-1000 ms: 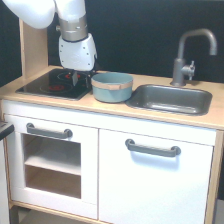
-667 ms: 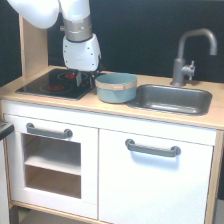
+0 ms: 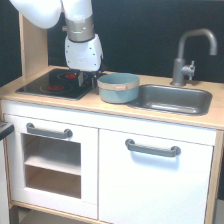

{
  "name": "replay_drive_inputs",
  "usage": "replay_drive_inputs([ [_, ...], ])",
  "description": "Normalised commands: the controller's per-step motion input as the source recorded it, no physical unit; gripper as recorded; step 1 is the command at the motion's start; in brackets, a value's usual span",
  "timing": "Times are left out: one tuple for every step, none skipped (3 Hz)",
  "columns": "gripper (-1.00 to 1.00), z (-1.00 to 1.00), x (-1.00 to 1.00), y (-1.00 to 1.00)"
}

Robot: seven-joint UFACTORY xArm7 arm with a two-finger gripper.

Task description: Place the pot in the sink

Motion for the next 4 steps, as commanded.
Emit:
replay_drive_inputs([
  [0.92, -1.00, -0.15, -0.13],
  [0.09, -1.00, 0.73, 0.40],
  [0.67, -0.94, 0.00, -0.06],
  [0.74, -0.97, 0.20, 0.17],
])
